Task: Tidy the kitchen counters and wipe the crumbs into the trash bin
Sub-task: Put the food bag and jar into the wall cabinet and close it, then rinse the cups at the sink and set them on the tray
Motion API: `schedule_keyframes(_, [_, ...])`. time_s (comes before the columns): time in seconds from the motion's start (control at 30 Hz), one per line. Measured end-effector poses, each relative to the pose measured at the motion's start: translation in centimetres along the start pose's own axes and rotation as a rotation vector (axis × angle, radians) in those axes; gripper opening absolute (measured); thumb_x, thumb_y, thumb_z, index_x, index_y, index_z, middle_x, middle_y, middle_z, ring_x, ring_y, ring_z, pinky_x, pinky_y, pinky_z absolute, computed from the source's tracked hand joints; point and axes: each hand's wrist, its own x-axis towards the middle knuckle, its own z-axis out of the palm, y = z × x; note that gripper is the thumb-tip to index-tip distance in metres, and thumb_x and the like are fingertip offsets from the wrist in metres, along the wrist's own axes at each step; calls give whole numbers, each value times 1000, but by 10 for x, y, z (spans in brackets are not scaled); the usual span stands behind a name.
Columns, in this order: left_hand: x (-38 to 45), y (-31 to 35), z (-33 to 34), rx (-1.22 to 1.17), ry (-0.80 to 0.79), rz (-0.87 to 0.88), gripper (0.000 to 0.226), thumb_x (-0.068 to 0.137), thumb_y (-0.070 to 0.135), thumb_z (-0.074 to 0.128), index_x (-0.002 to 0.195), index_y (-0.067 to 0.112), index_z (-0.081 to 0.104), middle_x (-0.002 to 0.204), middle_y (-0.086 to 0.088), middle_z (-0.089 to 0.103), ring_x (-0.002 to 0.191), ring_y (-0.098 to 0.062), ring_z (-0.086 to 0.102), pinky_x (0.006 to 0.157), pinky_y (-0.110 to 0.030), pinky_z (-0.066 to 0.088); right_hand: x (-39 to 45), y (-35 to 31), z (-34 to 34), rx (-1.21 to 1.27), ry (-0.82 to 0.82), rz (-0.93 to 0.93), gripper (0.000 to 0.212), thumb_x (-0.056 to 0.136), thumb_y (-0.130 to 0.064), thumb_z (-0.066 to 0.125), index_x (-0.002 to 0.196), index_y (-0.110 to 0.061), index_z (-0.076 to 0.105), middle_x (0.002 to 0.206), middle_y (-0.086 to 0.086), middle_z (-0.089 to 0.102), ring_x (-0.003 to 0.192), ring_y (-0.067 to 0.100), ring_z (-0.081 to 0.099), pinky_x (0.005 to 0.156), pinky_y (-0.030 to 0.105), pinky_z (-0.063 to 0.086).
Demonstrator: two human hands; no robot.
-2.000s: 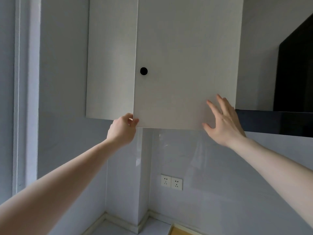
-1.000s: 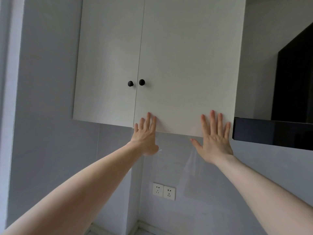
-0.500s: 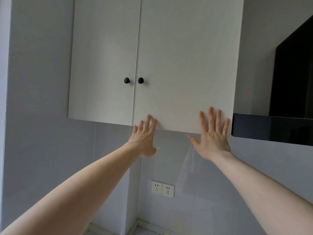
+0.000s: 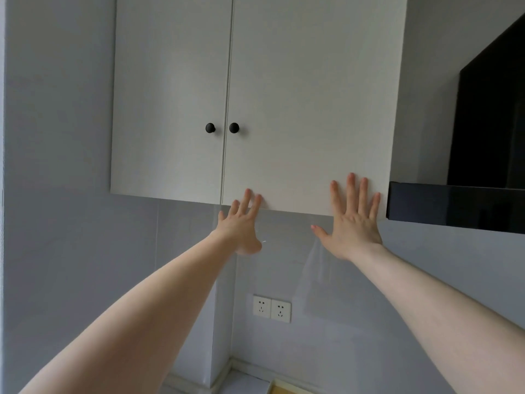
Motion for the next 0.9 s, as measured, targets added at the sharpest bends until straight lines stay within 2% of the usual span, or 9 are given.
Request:
schedule_keyframes(0.1, [-8, -1, -2, 16, -21, 2, 107, 86, 35, 63, 160, 29, -14, 167, 4, -23, 156, -29, -13, 125, -58, 5, -15, -5, -1, 15, -104, -18, 106, 90, -72, 40, 156, -21, -26, 151, 17, -49, 141, 41, -42, 120, 63, -10])
schedule_keyframes(0.2, [-37, -6, 12, -4, -33, 35, 102, 85, 34, 63, 162, 28, -4, 170, 3, -8, 156, -28, -10, 126, -54, 5, -39, -17, -3, 114, -214, -54, 102, 91, -70, 43, 158, -24, -20, 154, 13, -46, 144, 35, -39, 121, 60, -9])
schedule_keyframes(0.4, [-150, -13, 67, -178, -35, 150, 99, 82, 35, 65, 161, 37, 6, 169, 10, -8, 157, -20, -9, 128, -44, 8, -141, -48, -1, 590, -229, -139, 85, 95, -55, 55, 161, -34, 5, 168, -8, -15, 155, 15, -12, 126, 46, 0])
schedule_keyframes(0.57, [-263, -29, 108, -333, -109, 132, 86, 86, 38, 65, 158, 44, 18, 166, 23, -3, 155, -6, -9, 126, -30, 6, -248, -56, 6, 930, -461, -108, 76, 95, -46, 62, 156, -46, 17, 163, -30, -1, 150, -8, 1, 121, 27, 15])
schedule_keyframes(0.63, [-302, -35, 123, -398, -117, 73, 78, 89, 39, 65, 155, 47, 24, 164, 29, 1, 154, 0, -4, 123, -24, 9, -289, -54, 12, 1000, -569, -64, 69, 95, -42, 63, 154, -45, 27, 160, -33, 11, 146, -15, 10, 121, 24, 18])
schedule_keyframes(0.7, [-340, -40, 139, -472, -135, -15, 70, 91, 39, 66, 151, 49, 31, 162, 34, 8, 152, 4, 6, 122, -23, 17, -333, -55, 20, 1073, -651, 2, 62, 95, -39, 64, 150, -44, 36, 157, -34, 21, 143, -17, 17, 123, 27, 21])
schedule_keyframes(0.77, [-374, -45, 156, -561, -174, -126, 62, 91, 39, 68, 144, 52, 40, 157, 39, 16, 143, 1, 31, 115, -25, 34, -376, -57, 27, 1125, -714, 80, 56, 96, -37, 65, 146, -45, 42, 153, -38, 26, 141, -18, 21, 123, 30, 24])
schedule_keyframes(0.8, [-391, -48, 166, -597, -203, -197, 58, 90, 38, 70, 140, 53, 44, 155, 40, 21, 131, 0, 45, 108, -22, 39, -397, -59, 31, 1122, -759, 96, 54, 96, -36, 65, 144, -45, 43, 151, -40, 27, 141, -18, 22, 122, 31, 26])
schedule_keyframes(0.9, [-444, -55, 199, -633, -293, -340, 51, 88, 38, 70, 131, 56, 50, 150, 39, 31, 108, -2, 62, 89, -9, 39, -451, -61, 37, 1090, -917, 123, 50, 95, -39, 63, 139, -52, 43, 150, -42, 27, 140, -17, 24, 121, 31, 29])
